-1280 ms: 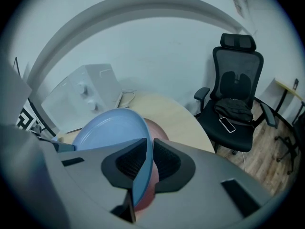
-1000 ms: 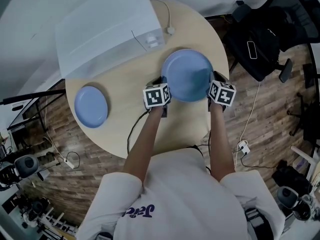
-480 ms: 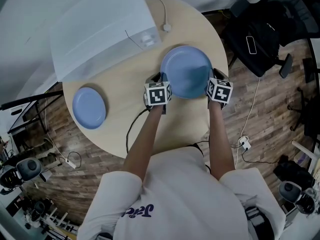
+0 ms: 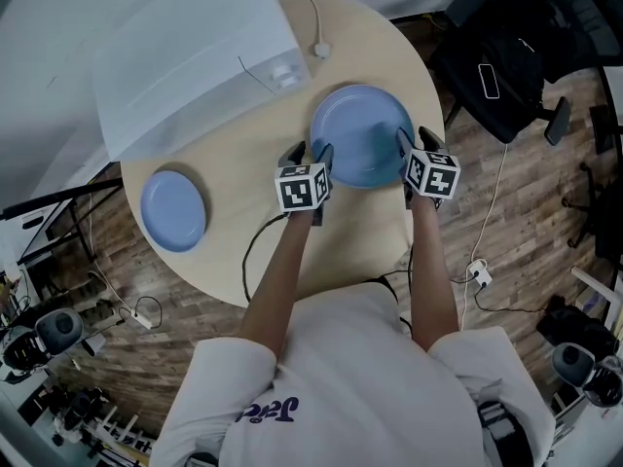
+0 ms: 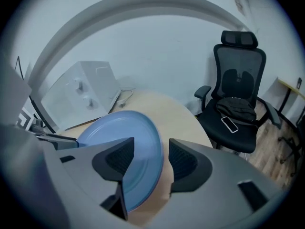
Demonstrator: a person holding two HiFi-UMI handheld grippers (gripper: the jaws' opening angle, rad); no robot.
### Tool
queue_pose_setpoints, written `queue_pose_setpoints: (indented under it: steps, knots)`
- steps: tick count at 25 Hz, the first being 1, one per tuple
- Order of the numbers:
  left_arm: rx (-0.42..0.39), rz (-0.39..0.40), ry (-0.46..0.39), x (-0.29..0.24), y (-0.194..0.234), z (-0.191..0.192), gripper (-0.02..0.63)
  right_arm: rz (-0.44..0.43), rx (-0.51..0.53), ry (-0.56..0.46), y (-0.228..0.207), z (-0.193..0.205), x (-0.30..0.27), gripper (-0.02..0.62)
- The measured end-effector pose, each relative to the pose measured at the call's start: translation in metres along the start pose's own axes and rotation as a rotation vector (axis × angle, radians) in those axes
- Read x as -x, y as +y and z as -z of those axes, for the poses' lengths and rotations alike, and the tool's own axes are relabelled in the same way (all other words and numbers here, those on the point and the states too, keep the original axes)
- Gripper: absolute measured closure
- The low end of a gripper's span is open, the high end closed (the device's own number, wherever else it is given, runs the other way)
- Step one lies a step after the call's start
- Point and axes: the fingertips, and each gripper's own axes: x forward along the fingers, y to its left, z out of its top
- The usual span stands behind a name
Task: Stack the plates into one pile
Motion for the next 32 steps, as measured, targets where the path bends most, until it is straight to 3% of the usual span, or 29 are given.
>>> queue_pose_setpoints:
  steps: [5, 9, 11, 15, 22, 32]
  knots:
    - [0.067, 0.018, 0.005, -0.004, 0.008, 0.009, 0.362, -0.009, -0.064, 0.041, -0.003, 0.031, -0.005, 0.377]
    - [0.056, 0.037, 0.041, -0.013, 0.007, 0.016, 0.364, -0.026, -0.132, 0.075, -0.002, 0.051, -0.013, 0.377]
    - [0.061, 0.049, 0.059, -0.016, 0.005, 0.021, 0.369, -0.025, -0.128, 0.065, 0.0, 0.053, -0.014, 0.379]
    - [0.161, 0.05, 0.056, -0.019, 0.006, 0.026, 0.491, -0.015, -0.134, 0.065, 0.001, 0.055, -0.013, 0.418]
    - [0.195, 0.027, 0.055, -0.013, 0.012, 0.028, 0.503, -0.008, -0.153, 0.075, 0.003, 0.056, -0.008, 0.462]
    - [0.241, -0.01, 0.014, 0.034, 0.025, 0.039, 0.505, -0.038, -0.095, 0.073, 0.04, 0.056, 0.017, 0.471]
